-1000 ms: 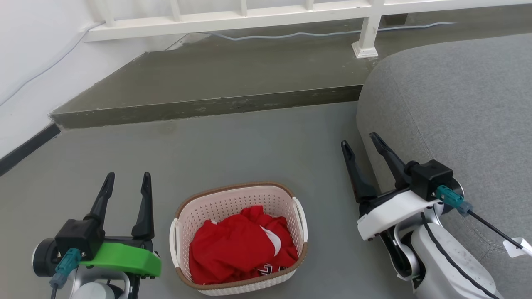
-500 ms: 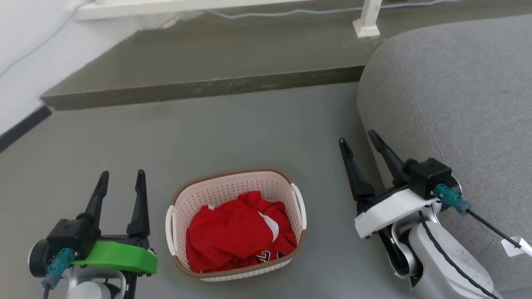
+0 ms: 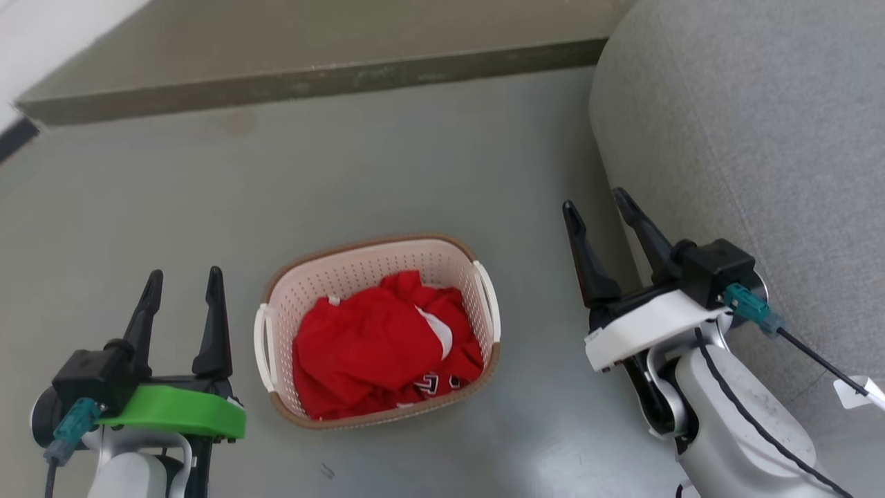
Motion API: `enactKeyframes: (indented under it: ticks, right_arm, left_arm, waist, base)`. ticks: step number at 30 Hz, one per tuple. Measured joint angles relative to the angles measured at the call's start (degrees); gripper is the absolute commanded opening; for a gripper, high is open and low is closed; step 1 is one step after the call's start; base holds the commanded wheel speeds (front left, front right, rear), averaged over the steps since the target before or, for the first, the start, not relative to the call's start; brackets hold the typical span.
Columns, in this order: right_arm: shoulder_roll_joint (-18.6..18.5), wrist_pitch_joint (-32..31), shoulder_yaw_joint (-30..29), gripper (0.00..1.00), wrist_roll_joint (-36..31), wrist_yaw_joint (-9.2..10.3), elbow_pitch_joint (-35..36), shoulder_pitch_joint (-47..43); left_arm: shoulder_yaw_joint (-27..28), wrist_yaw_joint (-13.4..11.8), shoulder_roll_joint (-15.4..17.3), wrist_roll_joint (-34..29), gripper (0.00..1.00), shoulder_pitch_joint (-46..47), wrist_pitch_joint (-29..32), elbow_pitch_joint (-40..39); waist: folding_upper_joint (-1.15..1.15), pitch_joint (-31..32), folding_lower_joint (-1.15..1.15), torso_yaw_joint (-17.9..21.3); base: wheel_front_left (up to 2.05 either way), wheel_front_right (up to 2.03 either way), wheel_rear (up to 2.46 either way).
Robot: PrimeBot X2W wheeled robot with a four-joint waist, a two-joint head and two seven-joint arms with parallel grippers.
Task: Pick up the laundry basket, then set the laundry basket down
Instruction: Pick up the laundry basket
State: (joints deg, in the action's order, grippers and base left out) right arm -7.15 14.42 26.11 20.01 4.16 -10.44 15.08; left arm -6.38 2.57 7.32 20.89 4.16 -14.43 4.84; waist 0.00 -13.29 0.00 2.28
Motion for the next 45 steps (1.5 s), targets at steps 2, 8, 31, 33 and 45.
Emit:
enactKeyframes:
  ticks: [2,8,31,33,45]
  right_arm:
    - [0.13,0.00,-0.03,1.00,0.00,0.01,-0.19,0.62]
    - [0.70,0.00,-0.09,1.00,-0.23,0.07,-1.53,2.69]
    - [2.27,-0.54,-0.10,1.00,1.78,-1.68,-13.52,12.51]
    - [2.36,-0.71,0.04,1.00,1.78,-2.08,-14.83,13.80]
    - [3.01,-2.45,3.14,1.00,1.65,-4.25,-23.14,22.00]
  left_arm:
    - [0.10,0.18,0.24,0.11,1.00,0.61,0.00,0.20]
    - [0.58,0.96,0.80,1.75,1.00,3.39,0.27,0.71]
    - [0.63,3.23,2.69,5.72,1.00,14.21,5.02,13.65]
    - [0.62,3.24,2.69,6.20,1.00,15.46,5.55,15.37]
    - [-1.75,4.00,3.09,7.17,1.00,23.30,9.46,25.02]
  waist:
    - [0.00,-1.28,0.00,0.17]
    - [0.00,-5.49,0.00,0.54]
    - [0.00,-20.05,0.01,0.38]
    - [0.00,-21.22,0.01,0.26]
    - [0.00,-28.08,0.00,-0.24]
  base:
    - [0.00,0.00,0.00]
    - [0.00,0.00,0.00]
    - [0.00,0.00,0.00]
    - [0.00,0.00,0.00]
    - [0.00,0.00,0.00]
